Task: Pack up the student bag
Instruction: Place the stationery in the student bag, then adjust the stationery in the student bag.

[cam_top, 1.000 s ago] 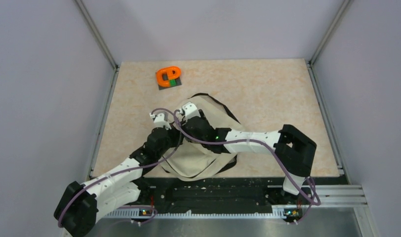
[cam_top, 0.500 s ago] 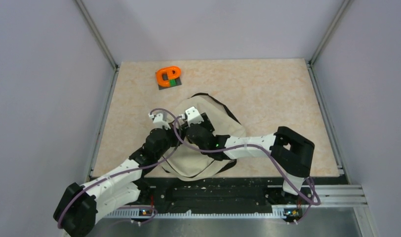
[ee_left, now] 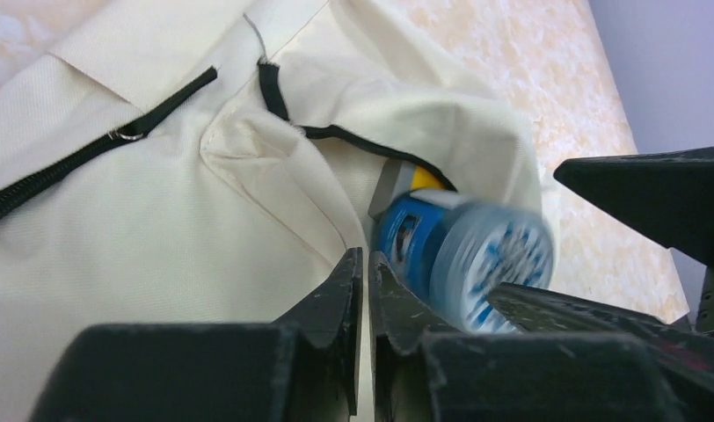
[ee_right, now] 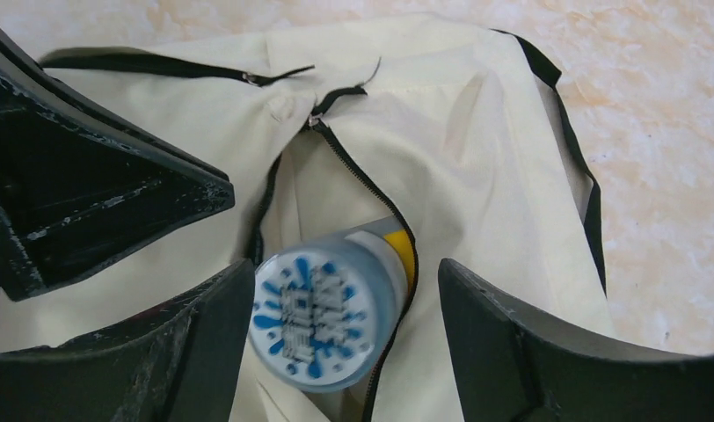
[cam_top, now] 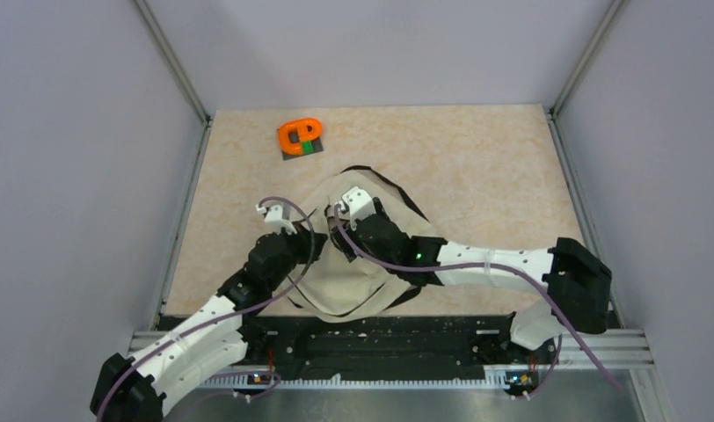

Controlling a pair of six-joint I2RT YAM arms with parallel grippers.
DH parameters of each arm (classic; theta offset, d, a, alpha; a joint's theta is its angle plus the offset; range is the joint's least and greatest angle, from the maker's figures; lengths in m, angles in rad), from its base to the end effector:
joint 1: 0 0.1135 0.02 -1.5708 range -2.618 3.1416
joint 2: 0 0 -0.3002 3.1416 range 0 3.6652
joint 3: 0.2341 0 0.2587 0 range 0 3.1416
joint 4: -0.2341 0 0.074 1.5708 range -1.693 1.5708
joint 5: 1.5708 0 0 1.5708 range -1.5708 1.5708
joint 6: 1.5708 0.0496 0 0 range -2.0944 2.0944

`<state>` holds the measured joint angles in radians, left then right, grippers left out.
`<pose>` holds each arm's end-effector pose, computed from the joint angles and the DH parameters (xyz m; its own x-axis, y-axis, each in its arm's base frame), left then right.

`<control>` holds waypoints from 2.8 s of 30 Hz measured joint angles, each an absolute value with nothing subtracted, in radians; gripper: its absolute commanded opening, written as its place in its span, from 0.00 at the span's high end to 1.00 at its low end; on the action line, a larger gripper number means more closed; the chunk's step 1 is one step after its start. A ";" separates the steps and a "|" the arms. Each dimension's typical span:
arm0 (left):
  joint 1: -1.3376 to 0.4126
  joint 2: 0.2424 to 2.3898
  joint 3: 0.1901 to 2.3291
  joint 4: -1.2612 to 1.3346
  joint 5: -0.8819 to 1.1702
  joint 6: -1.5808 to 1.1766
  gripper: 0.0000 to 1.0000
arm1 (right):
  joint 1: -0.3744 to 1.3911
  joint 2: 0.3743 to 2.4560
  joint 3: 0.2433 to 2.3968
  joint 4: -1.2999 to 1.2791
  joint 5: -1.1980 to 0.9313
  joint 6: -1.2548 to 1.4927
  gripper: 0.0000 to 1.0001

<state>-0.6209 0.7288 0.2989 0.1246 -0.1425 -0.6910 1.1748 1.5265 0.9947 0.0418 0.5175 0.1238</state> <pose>0.1401 -0.0916 0.2261 -0.4852 -0.4286 -0.7622 0.2031 0.7926 -0.5749 0.1605 0.3202 0.2824 -0.2584 -0.3398 -0.9043 -0.6062 0.7859 -0.1221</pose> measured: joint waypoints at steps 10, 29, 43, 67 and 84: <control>-0.621 0.645 0.368 0.051 0.036 -0.532 0.35 | 1.168 1.424 0.986 -0.078 0.534 0.183 0.23; -0.701 0.823 0.471 0.051 0.163 -0.364 0.02 | 0.984 1.224 0.773 -0.166 0.546 0.349 0.19; -0.915 1.116 0.671 -0.006 -0.283 -0.285 0.02 | 0.980 1.207 0.717 -0.149 0.520 0.370 0.19; -0.953 0.934 0.437 0.065 -0.492 -0.436 1.00 | 1.049 1.197 0.731 -0.016 0.339 0.139 0.28; -0.947 0.826 0.340 0.143 -0.521 -0.456 1.00 | 1.133 1.556 0.871 0.041 0.656 -0.010 0.24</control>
<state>-0.9470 0.8257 0.3397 0.1429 -0.5213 -0.4561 1.1328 1.5562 0.8715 0.0414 0.6559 -0.0105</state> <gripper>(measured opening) 0.694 0.751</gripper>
